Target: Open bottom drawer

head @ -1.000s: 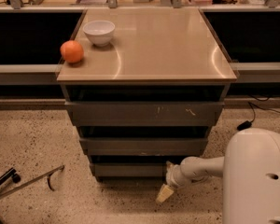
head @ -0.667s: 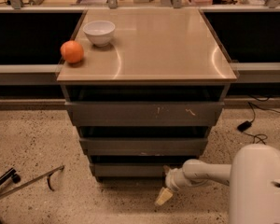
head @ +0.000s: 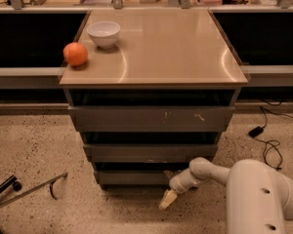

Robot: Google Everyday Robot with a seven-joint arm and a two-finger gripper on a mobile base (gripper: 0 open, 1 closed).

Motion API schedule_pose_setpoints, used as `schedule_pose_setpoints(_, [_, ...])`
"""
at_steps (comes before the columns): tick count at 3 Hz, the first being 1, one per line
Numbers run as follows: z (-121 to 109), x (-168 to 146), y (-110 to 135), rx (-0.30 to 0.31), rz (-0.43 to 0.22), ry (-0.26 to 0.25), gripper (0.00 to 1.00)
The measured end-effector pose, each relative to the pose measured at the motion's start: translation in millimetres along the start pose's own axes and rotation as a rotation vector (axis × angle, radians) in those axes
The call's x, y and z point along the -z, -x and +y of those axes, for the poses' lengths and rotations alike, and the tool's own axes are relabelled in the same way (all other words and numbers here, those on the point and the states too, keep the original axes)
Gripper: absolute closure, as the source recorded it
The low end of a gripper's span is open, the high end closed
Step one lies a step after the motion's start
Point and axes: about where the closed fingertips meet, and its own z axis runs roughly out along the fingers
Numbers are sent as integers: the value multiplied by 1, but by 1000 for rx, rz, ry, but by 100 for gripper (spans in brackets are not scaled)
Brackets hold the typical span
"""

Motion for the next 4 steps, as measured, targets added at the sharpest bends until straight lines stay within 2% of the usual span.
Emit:
schedule_pose_setpoints(1, [-12, 7, 4, 4, -5, -11, 0])
schedule_pose_setpoints(2, [-14, 3, 3, 11, 8, -17, 0])
schedule_pose_setpoints(4, [-26, -9, -14, 3, 24, -63, 0])
